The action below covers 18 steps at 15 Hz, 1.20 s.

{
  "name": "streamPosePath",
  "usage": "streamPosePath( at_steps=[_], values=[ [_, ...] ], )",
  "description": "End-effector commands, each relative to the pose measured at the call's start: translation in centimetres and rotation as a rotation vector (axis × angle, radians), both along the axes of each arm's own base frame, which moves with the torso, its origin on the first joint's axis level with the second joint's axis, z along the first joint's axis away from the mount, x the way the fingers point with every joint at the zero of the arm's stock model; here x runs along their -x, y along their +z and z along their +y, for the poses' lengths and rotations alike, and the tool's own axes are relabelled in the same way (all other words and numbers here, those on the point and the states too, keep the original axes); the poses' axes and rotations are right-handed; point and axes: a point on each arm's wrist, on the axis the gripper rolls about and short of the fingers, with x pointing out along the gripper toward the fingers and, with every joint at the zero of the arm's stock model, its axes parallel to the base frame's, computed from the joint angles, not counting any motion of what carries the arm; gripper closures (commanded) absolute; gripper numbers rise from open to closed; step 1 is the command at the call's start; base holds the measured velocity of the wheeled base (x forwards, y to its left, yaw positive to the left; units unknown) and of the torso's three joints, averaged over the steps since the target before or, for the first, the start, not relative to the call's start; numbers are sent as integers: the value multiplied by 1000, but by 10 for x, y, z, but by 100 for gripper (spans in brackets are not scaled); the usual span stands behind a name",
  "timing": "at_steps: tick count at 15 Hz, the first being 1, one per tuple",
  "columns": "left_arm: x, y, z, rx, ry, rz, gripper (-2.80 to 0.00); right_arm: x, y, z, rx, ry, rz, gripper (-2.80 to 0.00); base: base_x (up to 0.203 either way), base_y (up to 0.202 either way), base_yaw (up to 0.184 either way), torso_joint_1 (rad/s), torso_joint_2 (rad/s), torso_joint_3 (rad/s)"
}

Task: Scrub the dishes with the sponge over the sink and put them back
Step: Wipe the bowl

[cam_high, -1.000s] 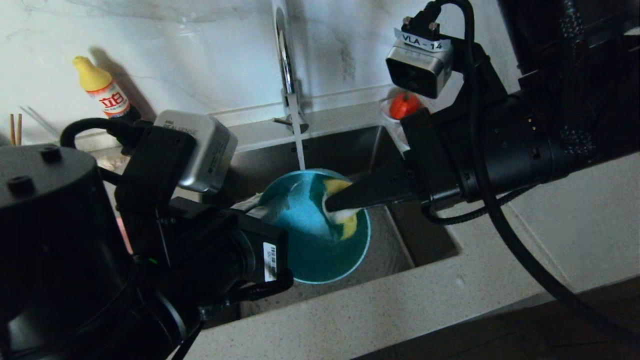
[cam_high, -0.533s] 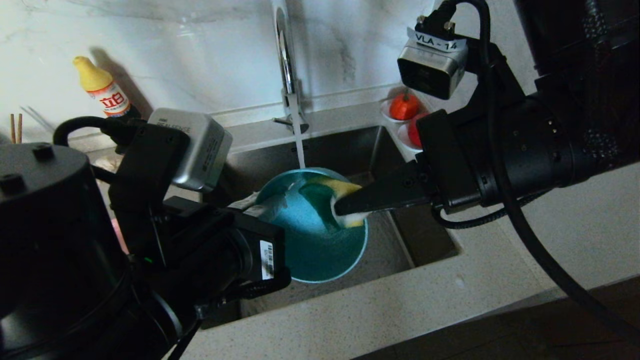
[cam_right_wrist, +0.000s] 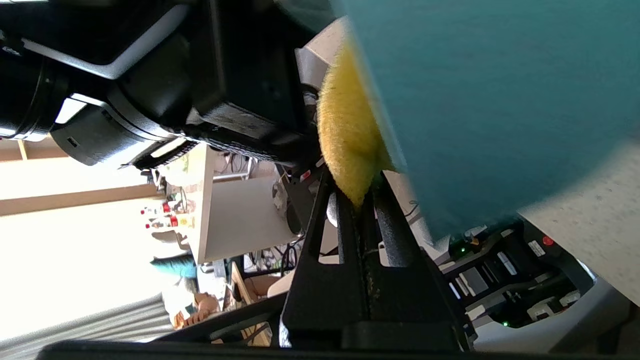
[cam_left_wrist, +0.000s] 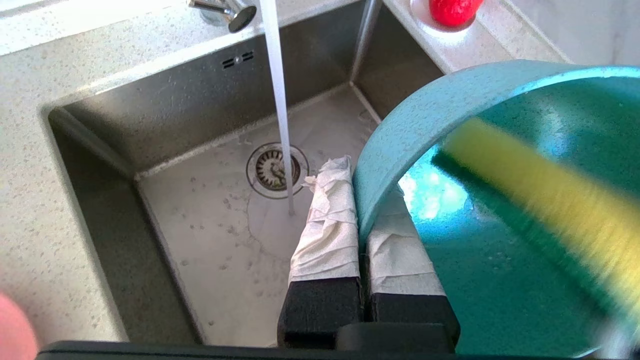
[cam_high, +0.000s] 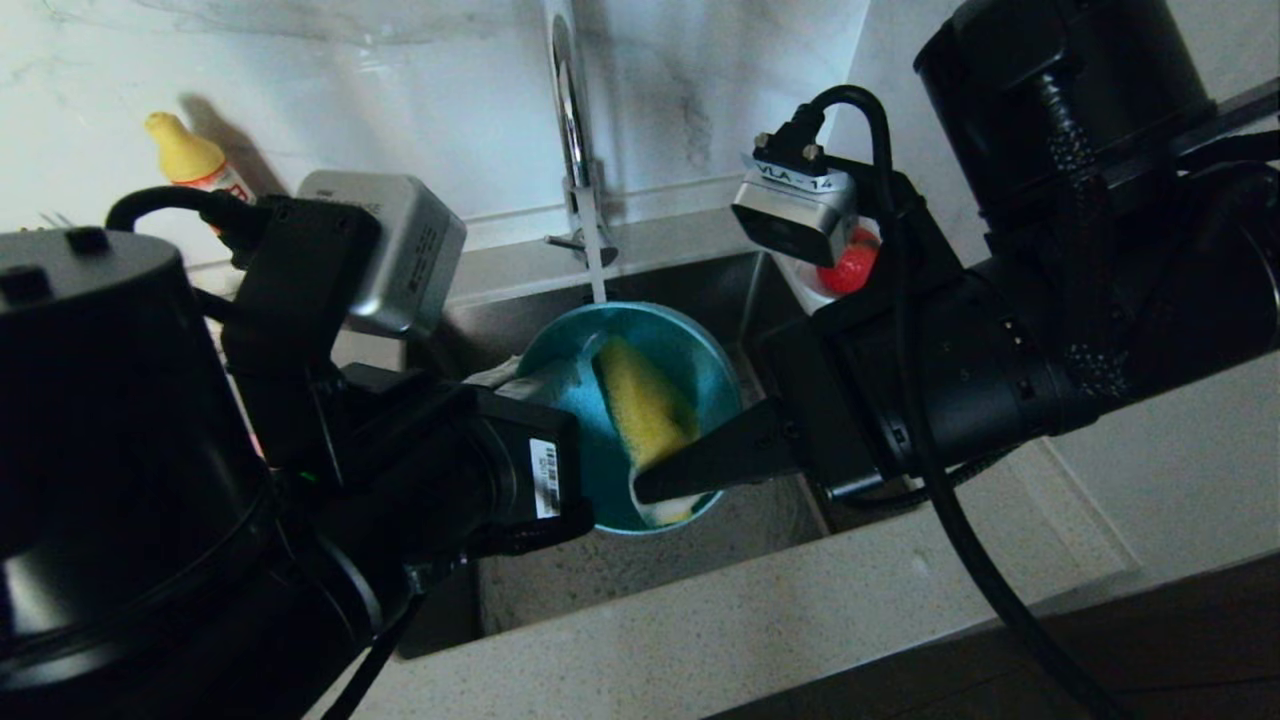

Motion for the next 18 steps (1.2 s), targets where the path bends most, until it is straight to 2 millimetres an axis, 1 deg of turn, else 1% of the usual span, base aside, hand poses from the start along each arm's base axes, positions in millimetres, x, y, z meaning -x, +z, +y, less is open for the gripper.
streamPosePath(
  at_steps=[1, 7, 9, 12, 16, 18],
  values=[
    [-4, 0, -4, -2, 8, 0, 0, -2, -2, 6, 6, 9, 10, 0, 0, 0, 0, 0, 0, 0],
    [-20, 4, -6, 41, 63, -26, 0, 9, 7, 2, -15, 30, -6, 0, 0, 0, 0, 0, 0, 0],
    [-21, 5, -6, 45, 66, -29, 0, 10, 8, 1, -19, 25, 1, 0, 0, 0, 0, 0, 0, 0],
    [-20, 8, -4, 53, 67, -35, 0, 5, -2, 7, 2, 10, 48, 0, 0, 0, 0, 0, 0, 0],
    [-17, 12, 0, 63, 67, -44, 0, -2, -5, 4, 11, -17, 53, 0, 0, 0, 0, 0, 0, 0],
    [-17, 12, 1, 64, 67, -46, 0, -5, -3, 1, 6, -31, 46, 0, 0, 0, 0, 0, 0, 0]
  ],
)
